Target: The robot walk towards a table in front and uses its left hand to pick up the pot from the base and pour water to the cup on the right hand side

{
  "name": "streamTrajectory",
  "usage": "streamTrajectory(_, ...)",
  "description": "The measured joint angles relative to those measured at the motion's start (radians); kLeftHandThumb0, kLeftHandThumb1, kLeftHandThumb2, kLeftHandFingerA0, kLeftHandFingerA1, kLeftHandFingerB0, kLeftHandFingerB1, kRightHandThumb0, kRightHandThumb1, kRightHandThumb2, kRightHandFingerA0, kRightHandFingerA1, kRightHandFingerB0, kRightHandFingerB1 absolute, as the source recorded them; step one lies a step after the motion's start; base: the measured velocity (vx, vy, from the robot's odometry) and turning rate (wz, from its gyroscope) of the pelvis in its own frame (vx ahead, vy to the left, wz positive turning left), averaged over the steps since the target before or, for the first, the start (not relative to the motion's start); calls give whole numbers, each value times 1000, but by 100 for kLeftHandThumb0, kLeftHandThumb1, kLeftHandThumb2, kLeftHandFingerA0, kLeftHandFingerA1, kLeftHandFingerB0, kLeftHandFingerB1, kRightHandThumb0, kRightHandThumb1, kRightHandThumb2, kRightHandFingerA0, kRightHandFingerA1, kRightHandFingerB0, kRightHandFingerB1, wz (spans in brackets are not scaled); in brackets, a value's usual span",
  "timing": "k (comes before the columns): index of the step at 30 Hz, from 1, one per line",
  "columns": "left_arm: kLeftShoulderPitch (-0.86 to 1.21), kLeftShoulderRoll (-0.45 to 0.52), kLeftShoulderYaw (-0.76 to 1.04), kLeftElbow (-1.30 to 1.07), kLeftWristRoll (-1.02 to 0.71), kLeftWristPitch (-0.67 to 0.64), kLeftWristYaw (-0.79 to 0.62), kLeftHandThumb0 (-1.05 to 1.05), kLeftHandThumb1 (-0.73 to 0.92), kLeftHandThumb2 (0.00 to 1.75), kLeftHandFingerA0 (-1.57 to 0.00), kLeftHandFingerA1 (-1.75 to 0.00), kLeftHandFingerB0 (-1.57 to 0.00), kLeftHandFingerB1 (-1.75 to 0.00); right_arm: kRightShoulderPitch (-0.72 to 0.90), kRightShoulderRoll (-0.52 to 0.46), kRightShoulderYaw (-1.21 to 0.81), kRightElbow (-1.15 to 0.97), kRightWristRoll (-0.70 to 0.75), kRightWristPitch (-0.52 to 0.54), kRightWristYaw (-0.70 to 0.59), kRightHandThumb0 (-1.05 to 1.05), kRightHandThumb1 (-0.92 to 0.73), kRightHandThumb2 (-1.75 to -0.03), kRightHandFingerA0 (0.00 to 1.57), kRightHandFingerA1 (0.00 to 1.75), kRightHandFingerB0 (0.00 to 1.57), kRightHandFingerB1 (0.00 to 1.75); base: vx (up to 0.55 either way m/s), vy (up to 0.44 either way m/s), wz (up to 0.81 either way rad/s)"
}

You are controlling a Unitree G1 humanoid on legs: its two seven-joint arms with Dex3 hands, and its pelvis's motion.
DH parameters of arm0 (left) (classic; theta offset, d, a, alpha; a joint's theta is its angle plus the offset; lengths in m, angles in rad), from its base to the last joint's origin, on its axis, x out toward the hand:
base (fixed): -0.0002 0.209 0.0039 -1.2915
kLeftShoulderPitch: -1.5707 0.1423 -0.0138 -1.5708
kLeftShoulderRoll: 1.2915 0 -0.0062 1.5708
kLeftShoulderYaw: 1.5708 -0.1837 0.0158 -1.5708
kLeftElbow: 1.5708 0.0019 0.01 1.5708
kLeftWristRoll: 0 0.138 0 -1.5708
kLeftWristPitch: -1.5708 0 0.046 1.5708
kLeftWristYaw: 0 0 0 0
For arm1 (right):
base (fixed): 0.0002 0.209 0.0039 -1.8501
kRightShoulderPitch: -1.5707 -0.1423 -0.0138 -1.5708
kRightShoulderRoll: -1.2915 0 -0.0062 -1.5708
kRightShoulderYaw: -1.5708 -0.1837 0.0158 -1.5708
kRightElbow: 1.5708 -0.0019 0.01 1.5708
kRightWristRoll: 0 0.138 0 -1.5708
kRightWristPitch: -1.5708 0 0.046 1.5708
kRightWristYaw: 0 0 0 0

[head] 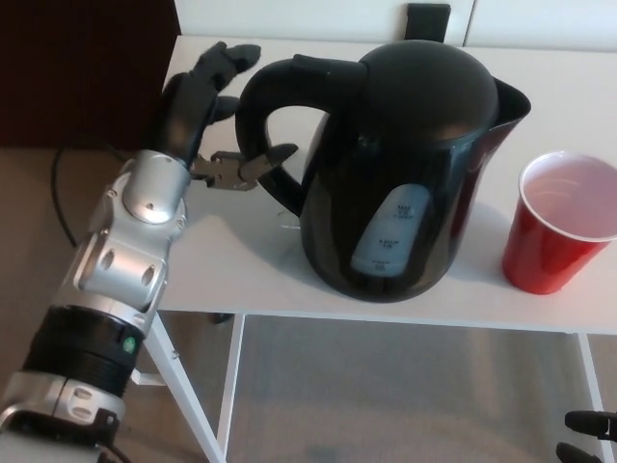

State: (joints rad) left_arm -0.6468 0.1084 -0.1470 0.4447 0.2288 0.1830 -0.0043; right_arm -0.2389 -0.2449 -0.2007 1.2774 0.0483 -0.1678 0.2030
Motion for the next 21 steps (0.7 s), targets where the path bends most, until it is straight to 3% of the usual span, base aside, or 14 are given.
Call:
streamTrajectory(6, -15, 7, 5, 4, 2, -8, 7, -44, 47, 54, -41, -39, -28, -31, -3, 0, 2, 0, -3, 1, -4, -49, -28, -55, 91, 80, 71, 65, 0, 0, 0)
streamTrajectory(7, -16, 7, 5, 5, 2, -11, 8, -44, 47, 54, -41, -39, -27, -31, -3, 0, 2, 0, -3, 1, -4, -52, -16, -75, 87, 84, 65, 69, 0, 0, 0)
streamTrajectory(8, -19, 7, 5, 10, 2, -15, 10, -44, 47, 54, -41, -39, -27, -31, -3, 0, 3, 0, -3, 1, -4, -52, -16, -75, 87, 84, 65, 69, 0, 0, 0)
streamTrajectory(9, -22, 6, 5, 14, 2, -17, 11, -48, 46, 54, -41, -39, -27, -31, -3, 0, 3, 0, -4, 1, -4, -48, -27, -55, 88, 83, 71, 66, 0, 0, 0)
streamTrajectory(12, -39, 2, 4, 35, 2, -26, 16, -49, 46, 54, -41, -38, -29, -31, -3, 0, 2, 0, -3, 1, -4, -49, -27, -56, 90, 82, 72, 65, 0, 0, 0)
streamTrajectory(13, -44, 2, 4, 40, 3, -27, 17, -57, 40, 69, -37, -47, -24, -39, -3, 0, 2, 0, -3, 1, -4, -46, -28, -56, 89, 82, 71, 66, 0, 0, 0)
streamTrajectory(20, -79, -16, 0, 86, 4, -37, 24, -57, 39, 68, -38, -46, -26, -39, -6, 0, -4, 0, -2, 2, -1, -48, -28, -55, 84, 82, 74, 65, 0, 0, 0)
streamTrajectory(21, -82, -21, -1, 90, 4, -37, 26, -50, 45, 54, -41, -39, -28, -31, -6, 0, -4, 0, -2, 2, -1, -56, -20, -74, 81, 83, 72, 71, 0, 0, 0)
